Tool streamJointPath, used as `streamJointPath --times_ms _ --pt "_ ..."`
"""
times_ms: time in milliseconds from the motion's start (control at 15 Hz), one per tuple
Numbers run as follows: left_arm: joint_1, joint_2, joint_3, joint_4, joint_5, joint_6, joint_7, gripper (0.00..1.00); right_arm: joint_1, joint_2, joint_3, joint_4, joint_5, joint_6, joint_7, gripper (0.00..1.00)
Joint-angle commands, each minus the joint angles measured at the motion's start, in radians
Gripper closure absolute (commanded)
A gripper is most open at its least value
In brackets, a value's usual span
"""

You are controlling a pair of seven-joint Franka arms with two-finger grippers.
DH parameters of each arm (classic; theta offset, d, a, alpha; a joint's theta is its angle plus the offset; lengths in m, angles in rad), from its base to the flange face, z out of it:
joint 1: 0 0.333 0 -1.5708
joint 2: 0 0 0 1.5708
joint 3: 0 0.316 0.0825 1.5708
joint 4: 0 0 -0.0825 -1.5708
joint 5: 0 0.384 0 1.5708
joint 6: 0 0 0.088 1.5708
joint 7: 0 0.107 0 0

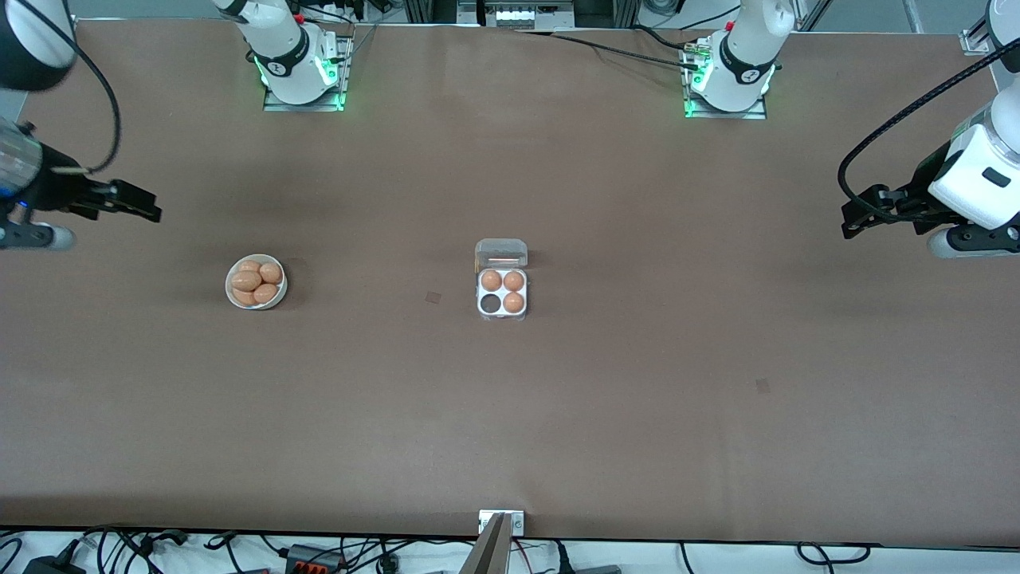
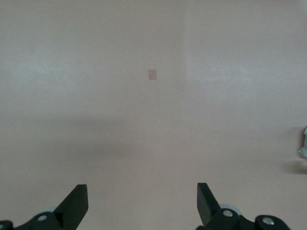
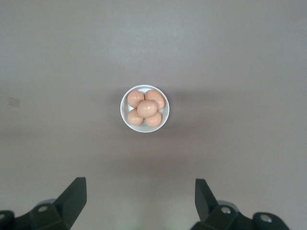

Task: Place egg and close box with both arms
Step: 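Move the right gripper over the white bowl of eggs, then lower the right gripper and grasp one brown egg from the bowl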

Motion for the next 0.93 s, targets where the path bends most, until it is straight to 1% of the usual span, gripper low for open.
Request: streamJointPath --times_ms 0,133,267,467,533,867 --pt "0.000 -0.011 -0.003 0.009 0.006 -0.019 0.003 0.00 0.005 0.063 0.010 -0.015 -0.008 0.016 0.005 0.00" --pt "0.000 -0.011 -0.003 0.009 0.006 -0.019 0.003 0.00 -0.001 0.135 0.010 -0.012 0.004 0.036 0.009 0.00" --pt "0.000 -0.011 -0.003 0.009 0.006 -0.019 0.003 0.00 -0.015 0.200 0.007 -0.012 0.036 0.112 0.022 0.00" --pt "0.000 -0.011 -0.005 0.009 0.006 -0.019 0.003 0.00 -0.047 0.290 0.007 -0.008 0.169 0.165 0.022 0.00" --pt "0.000 -0.011 -0.005 0.009 0.006 -0.019 0.003 0.00 -0.049 0.318 0.006 -0.010 0.183 0.185 0.023 0.00" --pt "-0.003 -0.011 -0.005 0.009 0.006 -0.019 0.003 0.00 -0.075 0.432 0.006 -0.010 0.189 0.236 0.023 0.00"
